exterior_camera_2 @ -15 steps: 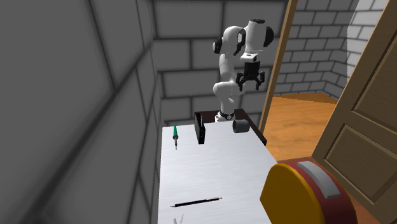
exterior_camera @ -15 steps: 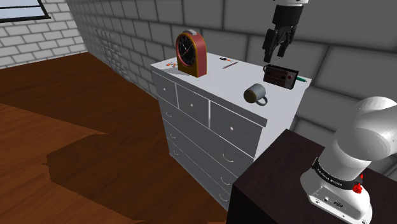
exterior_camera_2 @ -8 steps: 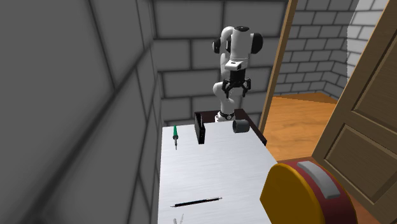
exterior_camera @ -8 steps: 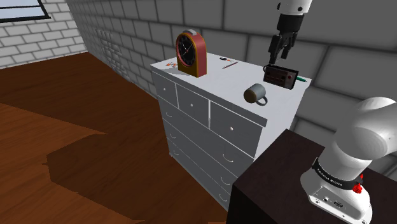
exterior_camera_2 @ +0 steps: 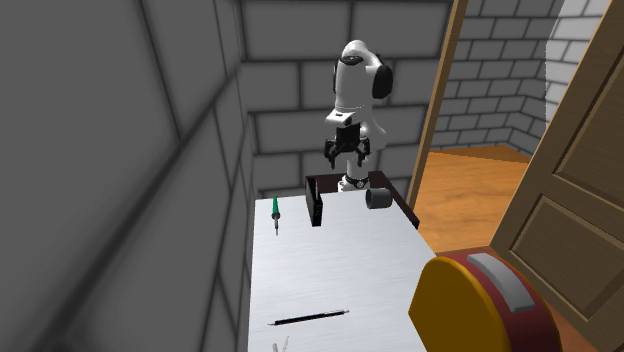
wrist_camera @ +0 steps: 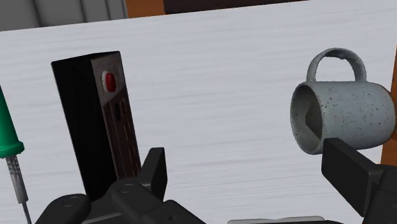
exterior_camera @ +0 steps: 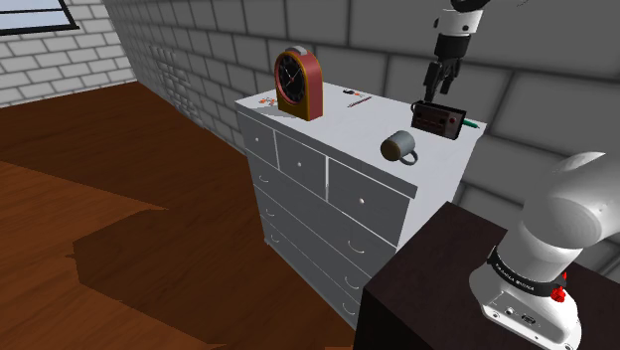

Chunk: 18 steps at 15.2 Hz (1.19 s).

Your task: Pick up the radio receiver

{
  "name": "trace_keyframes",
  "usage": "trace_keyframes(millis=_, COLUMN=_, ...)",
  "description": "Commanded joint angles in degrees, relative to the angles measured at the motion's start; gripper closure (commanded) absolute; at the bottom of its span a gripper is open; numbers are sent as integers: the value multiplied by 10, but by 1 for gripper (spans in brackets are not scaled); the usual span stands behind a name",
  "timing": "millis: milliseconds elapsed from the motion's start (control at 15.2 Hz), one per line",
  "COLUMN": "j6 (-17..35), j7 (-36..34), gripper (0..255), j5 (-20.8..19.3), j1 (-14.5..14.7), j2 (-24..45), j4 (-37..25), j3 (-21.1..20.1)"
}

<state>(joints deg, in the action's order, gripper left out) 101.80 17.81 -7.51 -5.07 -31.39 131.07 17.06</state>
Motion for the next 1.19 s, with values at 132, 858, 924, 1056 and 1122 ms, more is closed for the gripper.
trace_keyframes(millis=132, j6=37, j7=57, gripper=0, j5=-7, j1=-7, j2=60, j4=-23, j3=49)
trace_keyframes(millis=858, j6=115, j7=140, gripper=0, j5=12, j1=-11, j2=168, j4=-48, j3=114)
trace_keyframes(millis=924, j6=123, j7=140, gripper=0, j5=12, j1=-11, j2=170, j4=-42, j3=115)
trace_keyframes(millis=1056, j6=135, j7=142, gripper=0, j5=13, j1=-11, j2=174, j4=-33, j3=117)
trace_keyframes(millis=1122, j6=135, j7=142, gripper=0, j5=13, j1=-11, j2=174, j4=-33, j3=117)
